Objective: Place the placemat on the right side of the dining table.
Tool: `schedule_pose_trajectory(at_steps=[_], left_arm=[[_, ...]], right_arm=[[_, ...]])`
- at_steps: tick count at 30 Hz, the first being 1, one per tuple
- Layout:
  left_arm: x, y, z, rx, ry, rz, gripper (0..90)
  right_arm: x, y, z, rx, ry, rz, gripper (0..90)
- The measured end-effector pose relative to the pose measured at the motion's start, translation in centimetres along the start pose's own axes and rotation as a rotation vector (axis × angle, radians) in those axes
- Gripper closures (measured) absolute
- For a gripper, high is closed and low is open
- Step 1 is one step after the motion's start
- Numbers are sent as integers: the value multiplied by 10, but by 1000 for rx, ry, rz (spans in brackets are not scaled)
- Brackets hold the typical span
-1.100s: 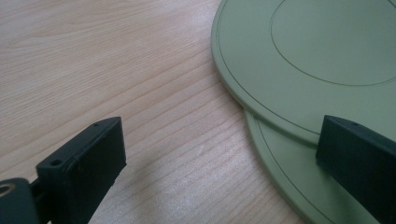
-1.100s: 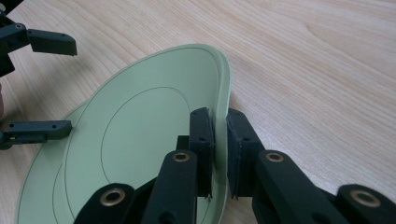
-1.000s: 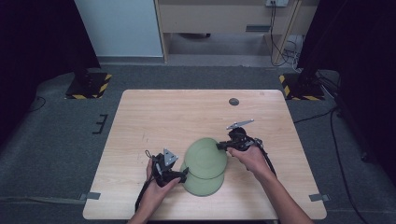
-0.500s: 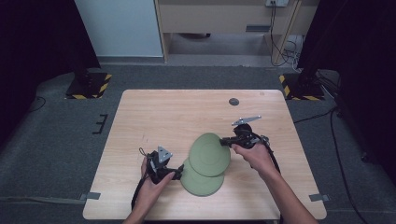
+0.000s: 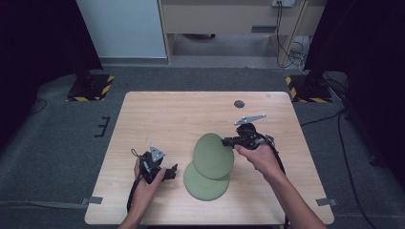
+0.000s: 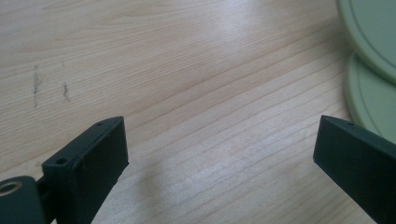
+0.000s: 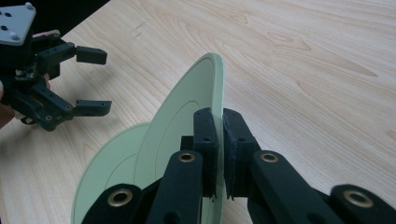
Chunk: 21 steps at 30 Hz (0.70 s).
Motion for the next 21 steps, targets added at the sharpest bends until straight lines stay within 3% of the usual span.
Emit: schedule_pose_trajectory(at_steps=[21], left_arm=[[9, -3, -7, 47, 13, 29, 26]], right_arm=[[3, 12, 13, -19, 6, -3, 859]])
Point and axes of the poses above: each handheld gripper's, and its own axes: y roughly backward along the jaws, z roughly out of its top, x roughly to its left, the point moved 2 cm from there along -y, roughly forward along the jaws, and after that the axes turned 3 degrees about z, right-handed, at the moved point
